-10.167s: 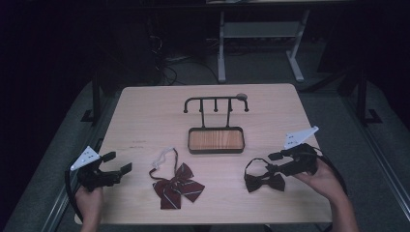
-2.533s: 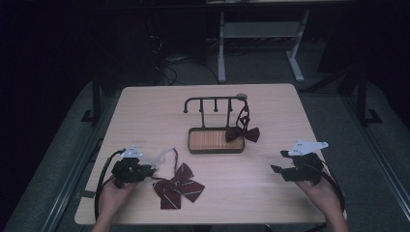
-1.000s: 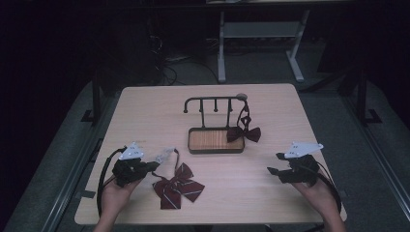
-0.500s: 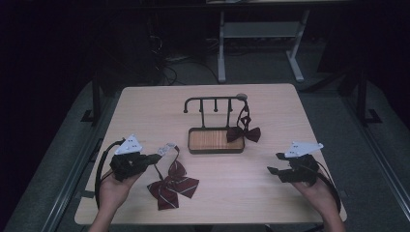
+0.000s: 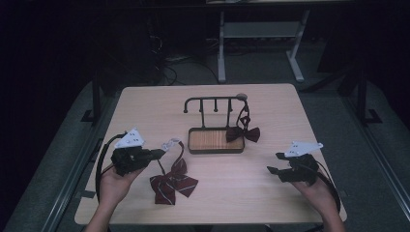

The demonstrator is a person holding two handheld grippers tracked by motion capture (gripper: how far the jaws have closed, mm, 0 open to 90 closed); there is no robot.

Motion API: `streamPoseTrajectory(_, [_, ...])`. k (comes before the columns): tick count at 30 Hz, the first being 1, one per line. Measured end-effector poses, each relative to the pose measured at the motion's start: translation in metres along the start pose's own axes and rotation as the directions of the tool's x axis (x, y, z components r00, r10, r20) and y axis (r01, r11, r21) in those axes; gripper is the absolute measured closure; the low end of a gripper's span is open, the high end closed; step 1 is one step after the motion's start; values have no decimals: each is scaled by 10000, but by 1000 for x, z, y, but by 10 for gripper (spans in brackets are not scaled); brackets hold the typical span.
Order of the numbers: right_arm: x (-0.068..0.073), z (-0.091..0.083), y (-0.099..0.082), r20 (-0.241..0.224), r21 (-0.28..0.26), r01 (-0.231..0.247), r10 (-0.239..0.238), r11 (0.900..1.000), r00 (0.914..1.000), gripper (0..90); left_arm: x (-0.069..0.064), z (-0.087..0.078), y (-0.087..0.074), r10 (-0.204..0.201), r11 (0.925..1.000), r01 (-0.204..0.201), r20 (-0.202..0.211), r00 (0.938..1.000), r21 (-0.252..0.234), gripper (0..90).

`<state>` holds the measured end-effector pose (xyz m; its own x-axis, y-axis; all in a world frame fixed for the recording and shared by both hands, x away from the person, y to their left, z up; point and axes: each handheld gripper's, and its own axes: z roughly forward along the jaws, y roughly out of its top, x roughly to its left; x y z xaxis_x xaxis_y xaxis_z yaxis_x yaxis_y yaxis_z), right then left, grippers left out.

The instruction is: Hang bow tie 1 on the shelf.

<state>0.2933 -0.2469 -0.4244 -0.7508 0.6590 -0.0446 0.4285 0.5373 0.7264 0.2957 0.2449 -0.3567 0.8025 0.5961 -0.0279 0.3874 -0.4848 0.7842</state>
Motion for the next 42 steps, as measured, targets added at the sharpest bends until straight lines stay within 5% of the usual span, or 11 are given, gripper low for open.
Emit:
streamPoseTrajectory(16, [0,0,0,-26,-2,-8,8,10000,10000,382,-2,-11,24,436,9990,-426,672,9968,-164,881])
streamPoseTrajectory(30, [-1,1,0,-38,12,-20,20,10000,10000,384,8,-16,57,873,9962,-861,1426,9859,-146,880])
streamPoseTrajectory(42, [-2,1,0,-67,-15,-84,84,10000,9999,387,18,-12,94,1284,9914,-1306,1678,9774,18,879])
